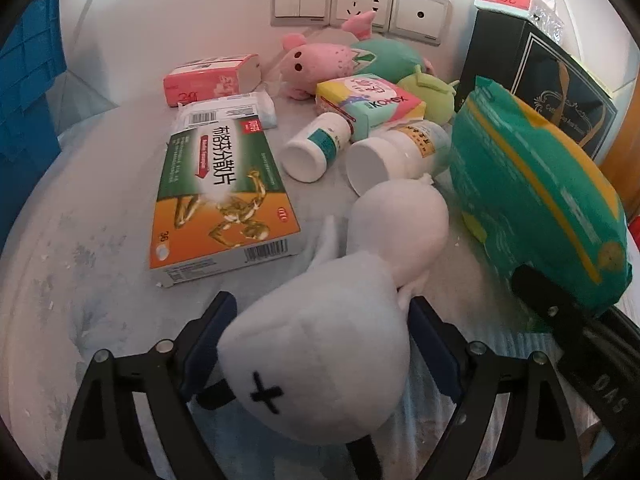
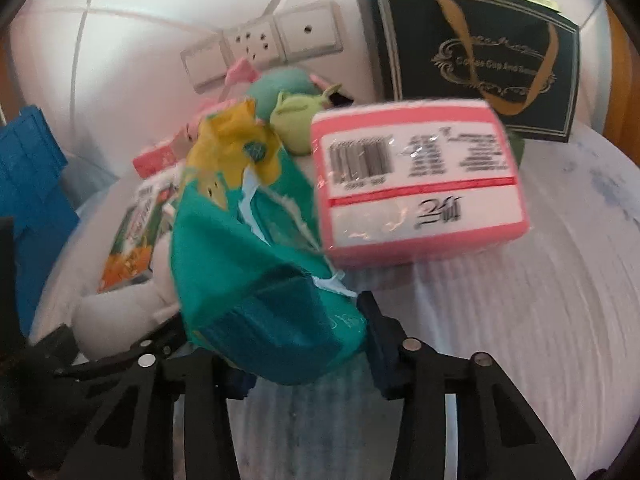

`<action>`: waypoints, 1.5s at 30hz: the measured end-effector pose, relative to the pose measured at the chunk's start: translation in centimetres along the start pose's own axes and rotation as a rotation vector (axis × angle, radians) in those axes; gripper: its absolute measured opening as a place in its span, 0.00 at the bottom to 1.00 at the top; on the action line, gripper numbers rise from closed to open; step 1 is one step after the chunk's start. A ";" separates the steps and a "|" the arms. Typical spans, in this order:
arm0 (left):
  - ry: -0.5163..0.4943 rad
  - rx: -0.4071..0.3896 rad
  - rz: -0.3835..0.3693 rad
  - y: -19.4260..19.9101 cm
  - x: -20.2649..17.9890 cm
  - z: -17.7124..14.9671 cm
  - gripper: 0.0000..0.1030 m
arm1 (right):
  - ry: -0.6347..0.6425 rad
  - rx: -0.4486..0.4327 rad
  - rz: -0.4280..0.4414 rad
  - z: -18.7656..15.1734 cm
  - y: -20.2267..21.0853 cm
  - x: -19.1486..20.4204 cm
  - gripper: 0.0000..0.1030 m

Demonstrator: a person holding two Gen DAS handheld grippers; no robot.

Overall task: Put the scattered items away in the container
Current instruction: 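Grasp the white plush bunny with the left tool while the right grasps the green diaper pack, then lift the plush bunny and diaper pack and carry them toward the blue crate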

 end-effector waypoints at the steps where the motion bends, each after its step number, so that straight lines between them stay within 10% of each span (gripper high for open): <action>1: -0.001 0.004 0.010 -0.1 0.1 0.0 0.84 | 0.006 0.023 0.009 -0.1 -0.5 0.3 0.41; 17: -0.012 0.016 0.019 -0.8 -0.2 0.1 0.90 | -0.056 0.020 0.054 -0.5 -2.3 0.0 0.40; 20: -0.036 0.006 0.018 0.2 -0.6 -0.4 0.60 | -0.061 0.046 0.027 -1.0 -1.5 -0.1 0.38; 22: -0.030 0.025 0.035 1.4 -0.6 -1.6 0.58 | -0.065 0.055 0.023 -2.2 0.5 -0.1 0.37; 30: -0.005 -0.070 0.058 10.7 -0.1 -4.3 0.57 | -0.032 0.011 0.039 -4.7 8.2 1.9 0.36; 45: 0.004 -0.300 0.090 31.9 7.9 1.4 0.57 | -0.007 -0.193 0.130 0.3 25.0 14.4 0.36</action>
Point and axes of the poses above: each gripper's, at about its wrist camera, not at the fingertips, and y roughly against the way its jaws point, x to its left, z to its top, the point moved 8 cm from there along -y, roughly the way its jaws point, and after that the axes turned 9 degrees about -z, right-handed, at the moved point
